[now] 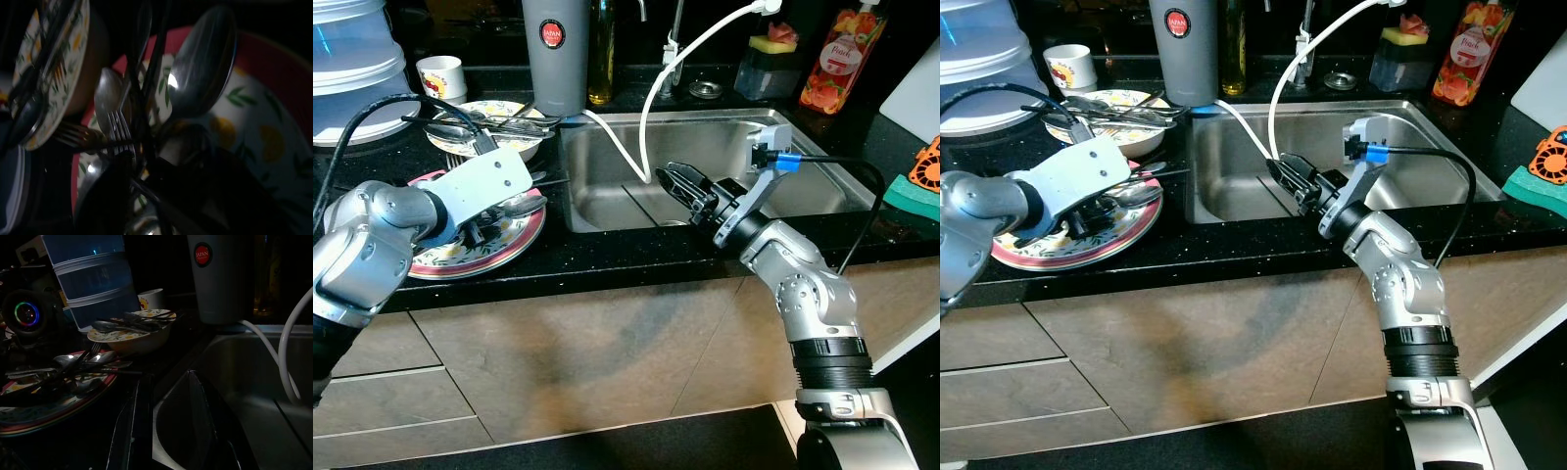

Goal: Kitchen organization

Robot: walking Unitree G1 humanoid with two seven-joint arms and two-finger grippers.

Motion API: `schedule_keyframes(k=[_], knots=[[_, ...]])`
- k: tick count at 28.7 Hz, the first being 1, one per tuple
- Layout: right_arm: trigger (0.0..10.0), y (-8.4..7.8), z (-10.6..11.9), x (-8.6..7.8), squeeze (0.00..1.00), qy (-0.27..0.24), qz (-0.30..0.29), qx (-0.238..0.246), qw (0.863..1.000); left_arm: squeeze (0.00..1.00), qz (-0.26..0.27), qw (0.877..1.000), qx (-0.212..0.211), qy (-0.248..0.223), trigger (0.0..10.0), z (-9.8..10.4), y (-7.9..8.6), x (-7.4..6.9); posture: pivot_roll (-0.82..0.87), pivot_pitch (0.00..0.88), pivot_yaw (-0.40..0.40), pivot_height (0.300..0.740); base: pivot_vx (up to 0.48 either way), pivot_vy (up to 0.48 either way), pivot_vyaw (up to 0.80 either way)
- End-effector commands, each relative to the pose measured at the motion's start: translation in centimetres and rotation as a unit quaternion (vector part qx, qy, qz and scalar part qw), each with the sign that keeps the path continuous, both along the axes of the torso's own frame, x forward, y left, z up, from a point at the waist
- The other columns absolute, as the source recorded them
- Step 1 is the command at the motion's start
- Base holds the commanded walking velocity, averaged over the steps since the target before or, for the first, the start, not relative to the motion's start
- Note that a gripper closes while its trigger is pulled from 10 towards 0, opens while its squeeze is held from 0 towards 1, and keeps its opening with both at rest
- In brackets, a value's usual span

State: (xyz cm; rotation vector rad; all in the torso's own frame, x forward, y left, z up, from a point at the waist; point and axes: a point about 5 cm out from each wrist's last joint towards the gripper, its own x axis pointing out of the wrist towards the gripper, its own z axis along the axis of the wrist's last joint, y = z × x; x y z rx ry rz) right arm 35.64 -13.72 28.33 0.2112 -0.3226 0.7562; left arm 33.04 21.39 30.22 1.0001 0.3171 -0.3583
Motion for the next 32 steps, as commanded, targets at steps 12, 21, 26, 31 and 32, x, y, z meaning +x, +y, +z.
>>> schedule_keyframes(k=[12, 21, 26, 31, 32], knots=[[10.0, 0.1, 0.4, 0.2, 0.00, 0.002, 0.005, -0.004, 1.000, 0.00, 0.011, 1.000, 0.000, 0.006, 0.0, -0.8, 0.4, 0.5, -0.02, 0.165, -0.050, 0.740, 0.000, 0.000, 0.00], [10.0, 0.0, 0.4, 0.2, 0.00, 0.002, 0.003, -0.006, 1.000, 0.00, -0.012, 0.999, -0.031, -0.014, 0.0, -0.1, -0.9, 0.6, -0.02, 0.166, -0.050, 0.740, 0.000, 0.000, 0.00], [10.0, 0.0, 0.4, 0.2, 0.00, 0.002, 0.001, -0.007, 1.000, 0.00, -0.057, 0.996, -0.074, -0.004, 0.0, 0.0, -3.3, 0.2, -0.02, 0.165, -0.051, 0.740, 0.000, 0.000, 0.00], [10.0, 0.0, 0.5, 0.2, 0.00, 0.001, 0.001, -0.007, 1.000, 0.00, -0.095, 0.988, -0.120, 0.012, 0.0, -0.3, -5.9, -0.2, -0.02, 0.164, -0.050, 0.740, 0.000, 0.000, 0.00], [10.0, 0.0, 0.4, 0.2, 0.00, 0.001, 0.001, -0.007, 1.000, 0.00, -0.098, 0.987, -0.124, 0.012, 0.0, -0.3, -6.1, -0.2, -0.02, 0.163, -0.048, 0.740, 0.000, 0.000, 0.00]])
